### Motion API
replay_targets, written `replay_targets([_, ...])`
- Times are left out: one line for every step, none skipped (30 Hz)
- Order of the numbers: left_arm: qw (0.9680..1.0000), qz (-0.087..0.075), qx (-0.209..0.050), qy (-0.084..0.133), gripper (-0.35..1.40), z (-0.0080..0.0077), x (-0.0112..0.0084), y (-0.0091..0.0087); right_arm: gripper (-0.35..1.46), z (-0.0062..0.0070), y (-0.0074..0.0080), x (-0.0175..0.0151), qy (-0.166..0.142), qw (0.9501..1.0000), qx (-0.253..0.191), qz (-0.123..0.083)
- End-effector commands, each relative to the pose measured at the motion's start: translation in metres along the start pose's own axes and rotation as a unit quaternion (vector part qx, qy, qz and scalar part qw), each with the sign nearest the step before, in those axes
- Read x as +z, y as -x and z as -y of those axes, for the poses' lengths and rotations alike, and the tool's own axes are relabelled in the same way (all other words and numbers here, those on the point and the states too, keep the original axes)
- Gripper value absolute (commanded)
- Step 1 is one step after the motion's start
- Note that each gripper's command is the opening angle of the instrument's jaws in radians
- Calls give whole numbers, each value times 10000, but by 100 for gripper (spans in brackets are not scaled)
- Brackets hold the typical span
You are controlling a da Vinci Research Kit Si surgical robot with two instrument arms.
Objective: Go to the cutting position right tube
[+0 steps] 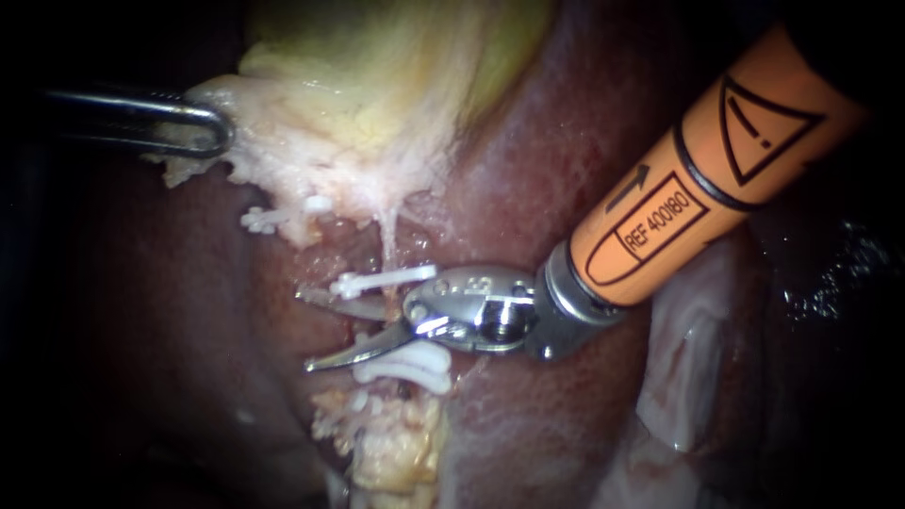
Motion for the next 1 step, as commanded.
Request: replay_targets([10000,0,0,0,-35,0,0,0,120,-1,0,0,2,10000,-2,1])
